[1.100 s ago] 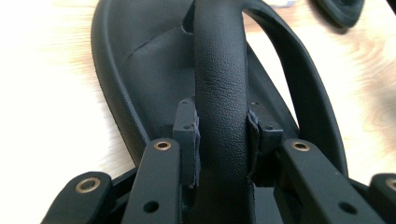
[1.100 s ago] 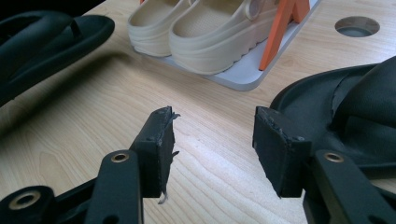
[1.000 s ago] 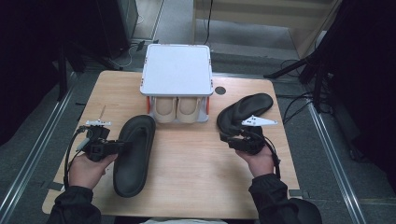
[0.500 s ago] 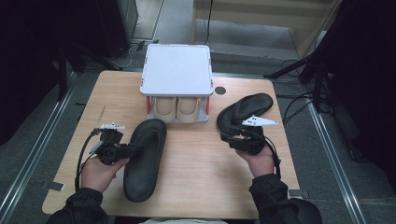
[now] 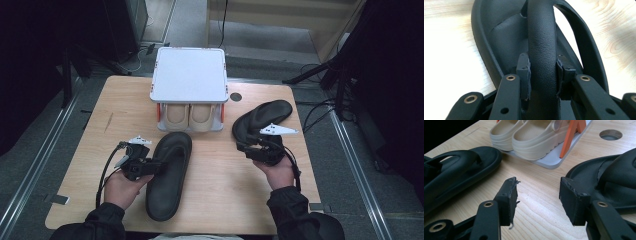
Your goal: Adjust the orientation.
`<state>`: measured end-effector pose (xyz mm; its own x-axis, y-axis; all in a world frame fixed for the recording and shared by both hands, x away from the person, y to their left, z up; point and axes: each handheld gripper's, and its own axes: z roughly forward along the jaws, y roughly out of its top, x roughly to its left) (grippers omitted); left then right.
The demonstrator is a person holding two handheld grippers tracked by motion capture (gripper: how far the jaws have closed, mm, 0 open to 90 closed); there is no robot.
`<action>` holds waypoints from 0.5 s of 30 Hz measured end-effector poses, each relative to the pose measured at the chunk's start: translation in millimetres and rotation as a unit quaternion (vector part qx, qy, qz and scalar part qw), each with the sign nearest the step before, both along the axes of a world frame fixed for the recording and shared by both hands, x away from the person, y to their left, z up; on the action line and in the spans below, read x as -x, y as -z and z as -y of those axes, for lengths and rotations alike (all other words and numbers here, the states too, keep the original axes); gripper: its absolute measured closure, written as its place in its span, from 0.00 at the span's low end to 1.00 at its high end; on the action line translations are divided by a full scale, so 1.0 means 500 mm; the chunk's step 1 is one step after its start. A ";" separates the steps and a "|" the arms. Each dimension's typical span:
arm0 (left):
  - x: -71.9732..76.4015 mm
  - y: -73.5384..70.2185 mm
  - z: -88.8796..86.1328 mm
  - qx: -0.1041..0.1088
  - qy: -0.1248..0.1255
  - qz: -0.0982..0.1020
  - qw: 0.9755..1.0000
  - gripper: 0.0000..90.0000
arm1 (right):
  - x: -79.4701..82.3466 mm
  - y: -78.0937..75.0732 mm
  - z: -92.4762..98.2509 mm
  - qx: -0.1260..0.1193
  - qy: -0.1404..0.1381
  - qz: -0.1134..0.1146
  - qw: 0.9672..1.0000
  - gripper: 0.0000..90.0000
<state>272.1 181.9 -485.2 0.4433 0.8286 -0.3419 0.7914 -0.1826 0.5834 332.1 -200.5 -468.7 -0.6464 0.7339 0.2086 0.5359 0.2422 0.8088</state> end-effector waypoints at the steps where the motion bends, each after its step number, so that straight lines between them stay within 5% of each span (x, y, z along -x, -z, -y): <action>1: -0.001 0.003 0.002 0.000 0.002 -0.001 1.000 0.78 | 0.000 0.000 -0.001 0.001 0.000 0.000 1.000 0.55; 8: -0.006 0.025 0.022 0.007 0.002 -0.013 1.000 0.77 | 0.000 0.000 0.000 0.000 -0.001 0.001 1.000 0.55; 15: -0.013 0.045 0.036 -0.015 0.004 -0.018 1.000 0.77 | 0.001 0.000 -0.001 0.000 -0.003 0.003 1.000 0.55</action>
<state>278.7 163.6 -507.8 0.4374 0.8357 -0.3322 0.8102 -0.2059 0.5488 331.8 -199.9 -468.7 -0.6520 0.7299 0.2051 0.5295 0.2447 0.8123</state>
